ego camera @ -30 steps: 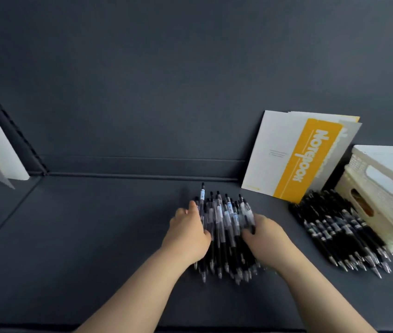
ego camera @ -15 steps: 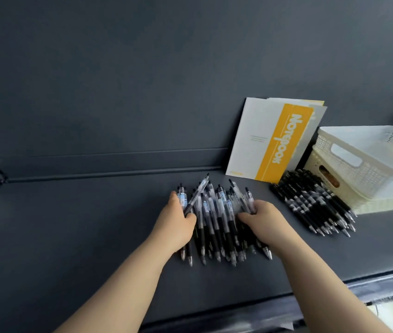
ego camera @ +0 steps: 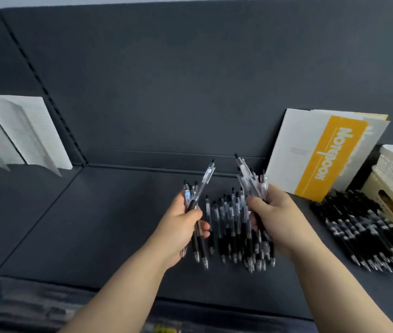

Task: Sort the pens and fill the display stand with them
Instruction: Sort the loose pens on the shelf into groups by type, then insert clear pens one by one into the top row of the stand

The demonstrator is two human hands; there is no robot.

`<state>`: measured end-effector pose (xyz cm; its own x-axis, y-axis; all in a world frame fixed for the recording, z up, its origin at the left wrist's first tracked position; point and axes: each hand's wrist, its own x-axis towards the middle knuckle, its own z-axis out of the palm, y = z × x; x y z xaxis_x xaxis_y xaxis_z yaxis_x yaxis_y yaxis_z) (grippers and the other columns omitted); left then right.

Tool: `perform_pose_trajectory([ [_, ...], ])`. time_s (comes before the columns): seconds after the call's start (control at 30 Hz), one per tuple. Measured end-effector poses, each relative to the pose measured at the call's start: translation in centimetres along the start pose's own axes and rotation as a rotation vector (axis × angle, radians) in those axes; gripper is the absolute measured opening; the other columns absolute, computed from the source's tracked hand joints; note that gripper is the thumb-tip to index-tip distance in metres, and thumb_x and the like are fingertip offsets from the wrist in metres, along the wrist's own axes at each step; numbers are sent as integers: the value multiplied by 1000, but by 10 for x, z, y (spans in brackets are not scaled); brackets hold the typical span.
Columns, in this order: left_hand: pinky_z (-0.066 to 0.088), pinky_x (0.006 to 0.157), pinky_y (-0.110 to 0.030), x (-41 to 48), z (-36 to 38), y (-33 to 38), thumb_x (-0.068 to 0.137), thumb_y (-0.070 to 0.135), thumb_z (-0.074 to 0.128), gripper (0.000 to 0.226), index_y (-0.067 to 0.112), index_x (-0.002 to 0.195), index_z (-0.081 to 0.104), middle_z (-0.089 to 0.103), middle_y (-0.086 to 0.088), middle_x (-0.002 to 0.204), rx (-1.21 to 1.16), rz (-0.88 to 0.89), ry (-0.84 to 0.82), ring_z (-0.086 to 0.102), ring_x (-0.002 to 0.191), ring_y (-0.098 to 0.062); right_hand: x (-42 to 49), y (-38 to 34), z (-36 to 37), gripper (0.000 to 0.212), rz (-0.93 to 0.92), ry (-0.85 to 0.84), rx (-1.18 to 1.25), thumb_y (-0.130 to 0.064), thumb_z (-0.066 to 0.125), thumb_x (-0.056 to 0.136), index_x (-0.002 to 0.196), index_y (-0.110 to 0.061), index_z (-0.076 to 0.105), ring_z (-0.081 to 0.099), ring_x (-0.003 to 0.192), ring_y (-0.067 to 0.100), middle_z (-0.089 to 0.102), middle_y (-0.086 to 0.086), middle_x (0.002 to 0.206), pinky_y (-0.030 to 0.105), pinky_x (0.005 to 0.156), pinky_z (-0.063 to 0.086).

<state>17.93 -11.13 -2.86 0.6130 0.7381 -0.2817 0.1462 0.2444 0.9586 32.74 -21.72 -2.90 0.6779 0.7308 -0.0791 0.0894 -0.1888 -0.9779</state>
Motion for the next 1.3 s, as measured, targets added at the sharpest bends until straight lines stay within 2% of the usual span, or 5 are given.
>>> perform_pose_trajectory([
  [0.17, 53, 64, -35, -21, -18, 1, 94, 3, 42, 36, 19, 127, 44, 60, 16, 67, 99, 97, 39, 54, 59, -11, -10, -23, 66, 15, 37, -228, 258, -13, 60, 89, 74, -12, 55, 43, 45, 20, 48, 1, 48, 31, 49, 36],
  [0.57, 48, 80, -27, -76, -163, -7, 92, 15, 46, 75, 38, 149, 2, 59, -7, 122, 486, 212, 223, 62, 99, -22, -55, -82, 234, 10, 158, -437, 381, -13, 56, 90, 82, -8, 52, 46, 34, 14, 49, 3, 47, 25, 33, 39],
  [0.73, 50, 61, -29, -116, -284, -19, 89, 8, 50, 60, 32, 141, 30, 60, 4, 70, 257, 164, 265, 58, 58, -11, -80, -107, 344, 16, 183, -402, 436, -10, 55, 88, 73, -13, 48, 36, 37, 9, 46, 2, 57, 20, 37, 31],
  [0.9, 42, 50, -25, -162, -418, -13, 90, 0, 49, 12, 9, 91, 56, 51, -1, 55, -313, 64, 467, 48, 49, -12, -117, -132, 463, 14, 48, -581, 207, -16, 58, 89, 78, -11, 51, 37, 39, 8, 53, -5, 53, 21, 39, 32],
  [1.3, 55, 85, -44, -207, -603, -16, 97, 17, 47, 29, 4, 117, 63, 66, -23, 115, -883, 153, 619, 65, 103, -34, -186, -157, 702, 23, -306, -857, -240, -40, 54, 89, 92, -17, 59, 65, 83, 16, 68, 2, 88, 39, 79, 54],
])
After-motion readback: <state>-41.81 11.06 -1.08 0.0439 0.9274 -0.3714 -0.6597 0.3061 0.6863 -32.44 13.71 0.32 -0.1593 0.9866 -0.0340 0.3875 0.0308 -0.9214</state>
